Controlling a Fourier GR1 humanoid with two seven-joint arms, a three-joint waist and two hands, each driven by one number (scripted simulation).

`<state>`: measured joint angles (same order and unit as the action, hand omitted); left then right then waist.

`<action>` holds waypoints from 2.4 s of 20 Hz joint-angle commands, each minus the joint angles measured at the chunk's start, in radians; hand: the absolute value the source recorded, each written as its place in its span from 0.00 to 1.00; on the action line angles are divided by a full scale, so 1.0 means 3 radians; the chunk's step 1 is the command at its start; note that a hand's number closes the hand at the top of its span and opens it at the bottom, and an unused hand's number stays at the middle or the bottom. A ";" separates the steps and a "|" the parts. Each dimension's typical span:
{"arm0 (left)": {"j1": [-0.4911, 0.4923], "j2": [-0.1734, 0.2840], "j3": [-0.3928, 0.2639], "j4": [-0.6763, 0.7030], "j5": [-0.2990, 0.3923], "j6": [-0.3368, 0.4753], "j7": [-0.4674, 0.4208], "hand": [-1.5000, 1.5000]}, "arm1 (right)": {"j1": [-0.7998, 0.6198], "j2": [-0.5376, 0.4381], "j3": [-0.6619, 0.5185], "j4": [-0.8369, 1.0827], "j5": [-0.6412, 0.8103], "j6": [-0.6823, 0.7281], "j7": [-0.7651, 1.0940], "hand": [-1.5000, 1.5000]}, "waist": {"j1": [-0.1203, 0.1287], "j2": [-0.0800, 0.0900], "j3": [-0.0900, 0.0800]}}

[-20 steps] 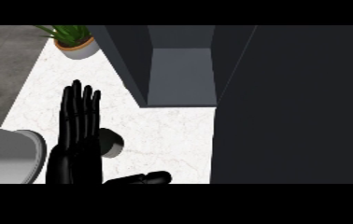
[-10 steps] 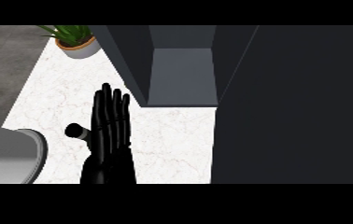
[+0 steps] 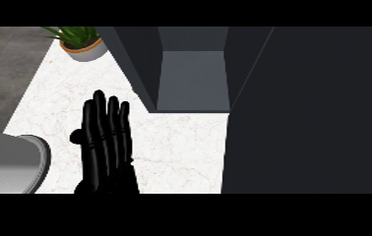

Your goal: Pick up the wine, place it into the cabinet and close the cabinet

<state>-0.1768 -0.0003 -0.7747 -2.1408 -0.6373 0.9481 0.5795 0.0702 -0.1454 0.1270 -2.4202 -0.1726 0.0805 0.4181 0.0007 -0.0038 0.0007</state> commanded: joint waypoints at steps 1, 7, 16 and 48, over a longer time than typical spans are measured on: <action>0.0101 0.0001 0.0022 -0.0155 -0.0254 0.0061 0.0281 0.00 | 0.0196 0.0115 0.0193 -0.0291 0.0158 -0.0036 -0.0006 0.00 | -0.0006 0.0002 -0.0001; 0.0071 0.0001 0.0265 -0.0357 -0.0374 -0.0209 0.0536 0.00 | -0.0094 0.0037 0.0023 -0.0379 0.0043 -0.0129 0.0331 0.00 | -0.0009 0.0006 -0.0001; 0.0513 0.0145 0.0440 -0.0731 -0.0347 -0.0338 0.0449 0.00 | -0.0217 0.0043 0.0048 -0.0449 0.0070 -0.0153 0.0479 0.00 | -0.0007 0.0008 -0.0004; 0.1578 0.0545 0.1706 0.0236 0.2743 -0.0759 -0.2096 0.00 | -0.0350 0.0069 0.0086 -0.0702 0.0165 -0.0267 0.0878 0.00 | 0.0000 0.0003 -0.0011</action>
<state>0.2761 0.1735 -0.3656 -2.1372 0.0765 0.7931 0.0660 -0.0401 -0.1342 0.1392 -2.4913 -0.0978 0.0260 0.6042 -0.0009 -0.0029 -0.0025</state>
